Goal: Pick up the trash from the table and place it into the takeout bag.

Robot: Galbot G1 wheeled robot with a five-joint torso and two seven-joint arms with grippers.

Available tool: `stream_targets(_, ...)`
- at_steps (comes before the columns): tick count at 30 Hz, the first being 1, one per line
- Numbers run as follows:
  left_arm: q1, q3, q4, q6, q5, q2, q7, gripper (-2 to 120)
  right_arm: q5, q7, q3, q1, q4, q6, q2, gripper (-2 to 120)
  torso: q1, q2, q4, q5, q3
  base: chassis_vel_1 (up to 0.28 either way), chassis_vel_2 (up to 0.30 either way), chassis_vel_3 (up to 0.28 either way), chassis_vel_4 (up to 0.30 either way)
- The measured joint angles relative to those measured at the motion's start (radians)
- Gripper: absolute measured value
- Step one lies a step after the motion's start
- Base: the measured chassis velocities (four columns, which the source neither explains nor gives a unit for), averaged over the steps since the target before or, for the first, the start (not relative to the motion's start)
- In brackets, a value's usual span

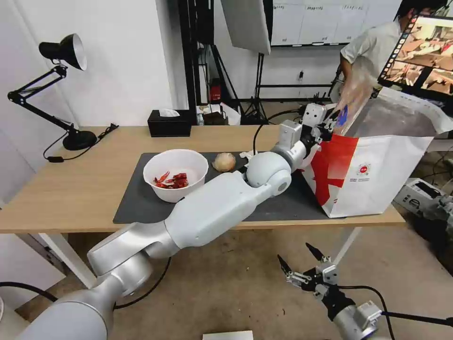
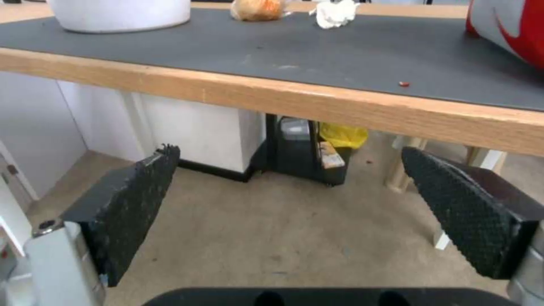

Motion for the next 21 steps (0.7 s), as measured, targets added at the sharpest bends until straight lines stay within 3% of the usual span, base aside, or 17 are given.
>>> stream_targets(2,0.004,-0.014,-0.026,0.001,-0.018,0.01,-0.001,53,0.001,0.0,0.0,0.0,0.002,-0.003,-0.002,100,0.0,0.0,-0.0002,0.0,0.0,0.0,0.0,0.0,0.0)
stream_targets(7,0.015,-0.027,-0.068,0.002,-0.031,0.048,-0.014,64,0.009,0.0,-0.001,0.003,0.008,-0.006,-0.01,100,0.0,0.0,-0.0005,0.0,0.0,0.0,0.0,0.0,0.0)
stream_targets(10,0.066,-0.054,-0.159,0.002,-0.036,0.141,-0.03,80,0.029,0.005,0.0,0.014,0.023,-0.008,-0.02,100,0.0,0.0,0.0002,-0.0003,0.0,0.0,0.0,0.0,0.0)
stream_targets(11,0.066,-0.054,-0.159,0.002,-0.036,0.141,-0.03,80,0.029,0.005,0.0,0.014,0.023,-0.008,-0.02,100,0.0,0.0,0.0002,-0.0003,0.0,0.0,0.0,0.0,0.0)
stream_targets(14,0.133,-0.101,-0.249,-0.001,-0.034,0.223,-0.047,93,0.034,0.012,-0.004,0.022,0.032,-0.006,-0.023,100,0.0,0.0,0.0,-0.0002,0.0,0.0,0.0,0.0,0.0)
stream_targets(18,0.211,-0.149,-0.324,-0.013,0.0,0.296,-0.051,99,0.033,0.028,-0.016,0.031,0.035,0.004,-0.023,100,0.0,0.0,-0.0001,-0.0003,0.0,0.0,0.0,0.0,0.0)
stream_targets(20,0.32,-0.195,-0.391,-0.033,0.06,0.373,-0.04,100,0.029,0.044,-0.03,0.046,0.035,0.018,-0.027,100,0.0,0.0,-0.0001,-0.0004,0.0,0.0,0.0,0.0,0.0)
stream_targets(21,0.32,-0.195,-0.391,-0.033,0.06,0.373,-0.04,100,0.029,0.044,-0.03,0.046,0.035,0.018,-0.027,100,0.0,0.0,-0.0001,-0.0004,0.0,0.0,0.0,0.0,0.0)
